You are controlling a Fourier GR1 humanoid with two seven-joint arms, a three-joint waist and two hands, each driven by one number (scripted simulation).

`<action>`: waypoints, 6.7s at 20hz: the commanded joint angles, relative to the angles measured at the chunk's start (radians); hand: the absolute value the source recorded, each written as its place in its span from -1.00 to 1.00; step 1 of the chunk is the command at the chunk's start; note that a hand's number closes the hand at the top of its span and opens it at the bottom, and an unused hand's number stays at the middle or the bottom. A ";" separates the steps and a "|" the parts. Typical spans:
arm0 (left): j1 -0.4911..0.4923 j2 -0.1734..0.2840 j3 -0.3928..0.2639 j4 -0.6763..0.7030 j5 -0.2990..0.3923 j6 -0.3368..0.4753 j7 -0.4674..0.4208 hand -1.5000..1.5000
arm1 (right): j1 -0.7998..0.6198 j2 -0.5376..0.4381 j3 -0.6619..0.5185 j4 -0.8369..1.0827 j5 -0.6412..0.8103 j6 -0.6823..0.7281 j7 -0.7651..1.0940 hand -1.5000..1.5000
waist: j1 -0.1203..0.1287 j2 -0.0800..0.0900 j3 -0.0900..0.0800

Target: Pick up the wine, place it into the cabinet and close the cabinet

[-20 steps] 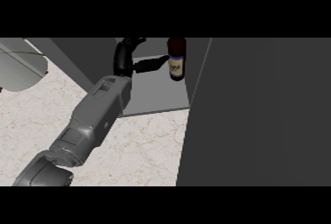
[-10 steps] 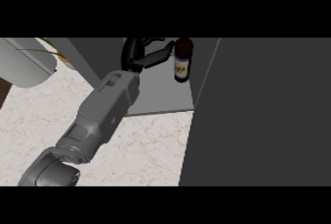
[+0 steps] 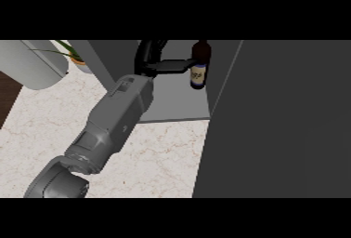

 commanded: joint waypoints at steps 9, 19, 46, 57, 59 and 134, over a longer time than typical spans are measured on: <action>0.152 -0.005 -0.140 -0.160 0.140 -0.104 0.010 -1.00 | 0.078 -0.028 -0.035 -0.178 -0.046 0.000 0.063 -1.00 | 0.025 -0.016 0.001; 0.401 -0.005 -0.292 -0.476 0.206 -0.108 0.115 -1.00 | 0.081 -0.004 0.003 -0.155 0.001 -0.039 0.075 -1.00 | 0.069 -0.021 0.001; 1.116 0.210 -0.401 -1.225 0.258 -0.121 0.145 -1.00 | 0.100 -0.156 -0.045 -0.199 -0.136 0.142 0.042 -1.00 | 0.055 -0.008 0.002; 1.215 0.366 -0.265 -1.290 0.304 -0.222 0.128 -1.00 | 0.070 -0.218 0.138 -0.221 -0.049 0.304 0.038 1.00 | 0.056 -0.008 -0.001; 1.176 0.390 -0.218 -1.290 0.352 -0.233 0.179 -1.00 | 0.014 -0.173 0.153 -0.206 -0.029 0.298 0.058 1.00 | 0.058 -0.006 -0.001; 1.137 0.557 0.117 -1.077 0.460 -0.620 0.286 -1.00 | -1.312 0.527 -0.351 1.401 -0.303 0.418 0.124 1.00 | 0.079 0.003 0.001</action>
